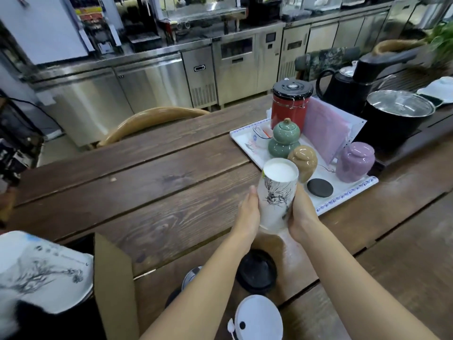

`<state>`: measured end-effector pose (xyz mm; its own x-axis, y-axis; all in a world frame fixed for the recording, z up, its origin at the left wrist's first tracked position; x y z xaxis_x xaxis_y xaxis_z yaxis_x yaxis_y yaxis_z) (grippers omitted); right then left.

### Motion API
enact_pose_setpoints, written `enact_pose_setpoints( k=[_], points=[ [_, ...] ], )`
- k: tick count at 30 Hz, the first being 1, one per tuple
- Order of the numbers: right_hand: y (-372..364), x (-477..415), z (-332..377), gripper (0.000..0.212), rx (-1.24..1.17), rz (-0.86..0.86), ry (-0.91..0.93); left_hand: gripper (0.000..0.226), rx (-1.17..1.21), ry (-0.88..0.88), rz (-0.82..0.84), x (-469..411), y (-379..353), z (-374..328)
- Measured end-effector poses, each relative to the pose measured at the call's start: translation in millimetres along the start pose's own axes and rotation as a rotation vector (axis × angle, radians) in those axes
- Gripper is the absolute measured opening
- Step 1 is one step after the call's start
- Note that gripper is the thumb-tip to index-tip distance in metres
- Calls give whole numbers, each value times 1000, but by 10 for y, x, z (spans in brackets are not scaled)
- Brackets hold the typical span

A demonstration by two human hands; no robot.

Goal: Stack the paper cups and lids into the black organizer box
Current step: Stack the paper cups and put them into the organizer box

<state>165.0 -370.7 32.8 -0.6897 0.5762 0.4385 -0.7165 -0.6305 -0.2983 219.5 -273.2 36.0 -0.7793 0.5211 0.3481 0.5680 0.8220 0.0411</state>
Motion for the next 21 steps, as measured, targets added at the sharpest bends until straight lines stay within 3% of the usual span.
enact_pose_setpoints(
  k=[4,9,16,21],
  points=[
    [-582,314,418,42,-48,162,142,49,87,-177,-103,316,417,-608],
    [-1395,816,730,29,-106,372,215,51,117,-279,-258,814,1042,-1090],
    [-2483,1530,621,31,-64,562,97,50,321,-392,-433,1591,1966,-1403],
    [-3129,1943,318,15,11,675,27,56,498,-523,-439,2012,2605,-1406]
  ],
)
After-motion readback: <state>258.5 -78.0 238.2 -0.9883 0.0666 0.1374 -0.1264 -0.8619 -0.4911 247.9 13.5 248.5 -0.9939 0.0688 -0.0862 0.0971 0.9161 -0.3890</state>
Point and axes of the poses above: each hand's wrist, its own x-axis away from the middle knuckle, its own y-axis out of the back of the hand, z = x × y, the point moved 8 cm from there along -x, towards the middle knuckle, and after that the axes turned 2 degrees about x, right-handed, at the moved point
